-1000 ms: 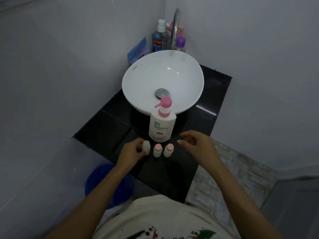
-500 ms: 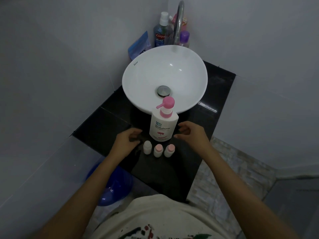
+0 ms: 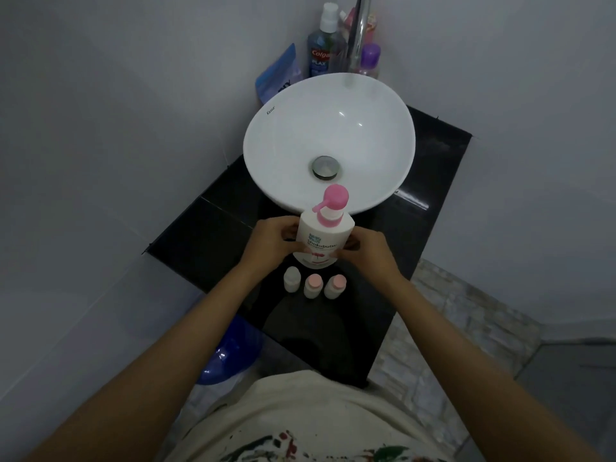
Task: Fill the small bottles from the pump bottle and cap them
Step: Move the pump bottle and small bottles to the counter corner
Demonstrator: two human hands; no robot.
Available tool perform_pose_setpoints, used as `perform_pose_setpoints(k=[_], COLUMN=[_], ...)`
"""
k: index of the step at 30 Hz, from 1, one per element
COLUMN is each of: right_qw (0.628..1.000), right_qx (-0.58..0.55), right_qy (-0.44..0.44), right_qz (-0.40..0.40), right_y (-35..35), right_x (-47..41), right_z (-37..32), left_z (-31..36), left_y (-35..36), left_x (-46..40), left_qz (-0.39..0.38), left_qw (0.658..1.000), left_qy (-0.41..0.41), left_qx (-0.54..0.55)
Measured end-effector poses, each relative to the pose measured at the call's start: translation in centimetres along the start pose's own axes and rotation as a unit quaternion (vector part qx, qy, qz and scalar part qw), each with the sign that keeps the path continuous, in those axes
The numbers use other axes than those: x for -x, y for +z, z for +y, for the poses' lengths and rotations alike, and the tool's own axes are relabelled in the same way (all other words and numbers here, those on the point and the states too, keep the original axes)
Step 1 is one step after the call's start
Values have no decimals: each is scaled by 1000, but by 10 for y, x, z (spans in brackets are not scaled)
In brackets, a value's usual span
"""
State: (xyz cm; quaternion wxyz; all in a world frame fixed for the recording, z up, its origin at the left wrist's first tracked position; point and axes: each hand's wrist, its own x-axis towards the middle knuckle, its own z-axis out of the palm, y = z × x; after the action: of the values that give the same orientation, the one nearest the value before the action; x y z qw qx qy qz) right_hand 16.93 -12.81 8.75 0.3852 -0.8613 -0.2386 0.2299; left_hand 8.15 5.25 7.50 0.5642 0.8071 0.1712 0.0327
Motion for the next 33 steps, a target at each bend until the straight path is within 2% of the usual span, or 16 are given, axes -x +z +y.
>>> perform_pose_setpoints(k=[5,9,14,18,24,33], right_qw=[996,982,954,934,922,923], right_qx=[23,75,84,82,56,53], right_qy=[-69,-138,-200,-222,-204,-163], right_qz=[-48,-104,-208,-269,-324,-344], right_y=[-5,-1,33,82,135,162], right_x=[-10,-39,-88,-128,-157,-174], right_z=[-25,-74,-138,-166,-176,-174], left_z=[8,17,5,-21,-56,-77], left_y=[-23,-59,-103,-126,-145,-151], left_x=[19,40,53,54,50,40], left_qz=[55,145,295,384,436,448], left_qw=[998,989,954,918,887,876], left_qy=[-6,-3,-46,-96,-147,-179], left_qx=[22,33,26,6,-33,6])
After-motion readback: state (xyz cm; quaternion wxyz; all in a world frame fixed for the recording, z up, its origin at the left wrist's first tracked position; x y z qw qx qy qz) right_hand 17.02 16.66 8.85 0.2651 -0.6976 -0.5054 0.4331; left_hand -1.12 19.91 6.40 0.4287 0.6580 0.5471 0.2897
